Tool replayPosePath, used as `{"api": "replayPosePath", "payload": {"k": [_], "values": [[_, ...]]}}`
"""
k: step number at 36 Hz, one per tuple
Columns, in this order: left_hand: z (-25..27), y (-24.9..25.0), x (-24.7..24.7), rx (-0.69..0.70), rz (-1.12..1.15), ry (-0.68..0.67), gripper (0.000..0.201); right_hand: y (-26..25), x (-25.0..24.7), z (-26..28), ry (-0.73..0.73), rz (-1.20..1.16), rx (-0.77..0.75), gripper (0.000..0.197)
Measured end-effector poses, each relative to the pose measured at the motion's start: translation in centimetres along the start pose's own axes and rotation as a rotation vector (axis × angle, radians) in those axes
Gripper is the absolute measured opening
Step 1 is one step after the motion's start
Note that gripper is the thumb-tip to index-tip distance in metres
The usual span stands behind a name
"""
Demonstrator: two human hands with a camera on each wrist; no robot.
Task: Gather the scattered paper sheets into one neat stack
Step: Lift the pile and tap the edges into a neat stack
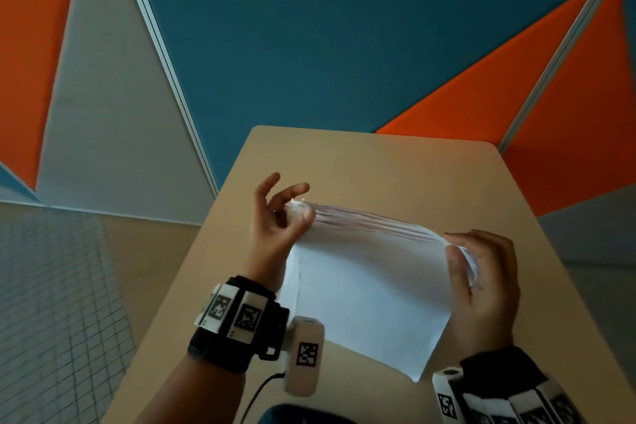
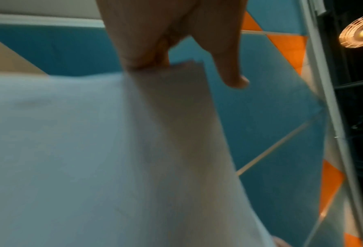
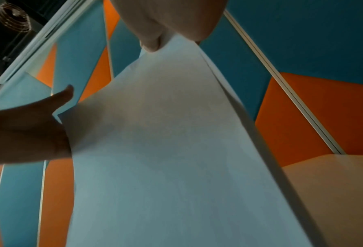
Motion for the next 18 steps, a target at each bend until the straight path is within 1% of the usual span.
{"api": "replayPosePath", "payload": {"k": [1,2,3,4,5,6,7,8,9,10,11,12,13,14,15,16,17,18], "values": [[0.0,-0.8,-0.8,-0.06,-0.072,-0.101,0.078,0.1,-0.1,-0.1,-0.006,-0.021,0.018,0.012],[0.1,-1.5,-1.5,-0.122,-0.182,-0.201,0.083,0.1,-0.2,-0.2,-0.01,-0.049,0.04,0.012],[0.3,-2.2,-2.1,-0.179,-0.316,-0.28,0.079,0.1,-0.3,-0.3,-0.016,-0.085,0.073,0.012],[0.5,-2.8,-2.5,-0.225,-0.417,-0.319,0.063,0.1,-0.4,-0.5,-0.028,-0.145,0.125,0.018],[0.7,-3.4,-3.0,-0.269,-0.457,-0.315,0.043,-0.1,-0.4,-0.7,-0.053,-0.229,0.195,0.03],[0.9,-4.0,-3.1,-0.308,-0.434,-0.285,0.025,0.2,-0.3,-0.8,-0.095,-0.317,0.278,0.045],[1.1,-4.3,-3.2,-0.333,-0.394,-0.257,0.015,0.6,-0.2,-1.0,-0.167,-0.403,0.371,0.061],[1.1,-4.5,-3.1,-0.339,-0.36,-0.223,0.014,1.2,0.0,-1.0,-0.265,-0.475,0.474,0.071],[1.1,-4.4,-2.9,-0.334,-0.319,-0.183,0.014,2.0,0.2,-0.9,-0.375,-0.54,0.571,0.073],[1.0,-4.3,-2.6,-0.32,-0.274,-0.142,0.01,2.8,0.4,-0.8,-0.462,-0.576,0.642,0.07],[0.9,-4.0,-2.3,-0.305,-0.234,-0.116,0.009,3.3,0.5,-0.6,-0.523,-0.561,0.692,0.062],[0.8,-3.5,-1.9,-0.286,-0.204,-0.104,0.01,3.6,0.6,-0.5,-0.542,-0.517,0.71,0.047],[0.5,-2.8,-1.6,-0.259,-0.175,-0.107,0.012,3.6,0.6,-0.7,-0.517,-0.466,0.701,0.03],[0.2,-2.3,-1.4,-0.227,-0.17,-0.138,0.016,3.7,0.4,-0.9,-0.458,-0.416,0.664,0.024],[0.0,-1.5,-1.1,-0.181,-0.171,-0.19,0.021,3.4,0.1,-1.2,-0.407,-0.39,0.615,0.025],[-0.3,-0.4,-0.8,-0.136,-0.181,-0.259,0.028,3.2,-0.3,-1.6,-0.366,-0.387,0.581,0.022],[-0.5,0.6,-0.5,-0.104,-0.196,-0.316,0.036,2.6,-0.6,-2.0,-0.36,-0.403,0.551,0.012],[-0.8,1.3,-0.5,-0.089,-0.213,-0.358,0.044,2.1,-0.9,-2.2,-0.376,-0.397,0.523,0.005]]}}
Point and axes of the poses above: each hand's wrist, its own z-axis away from the middle knuckle, its own x-axis out of the palm, y = z × x, the point moved 3 cm from there along -z, towards the middle knuckle, and after that the axes turned 15 degrees about x, right-handed, at the moved point
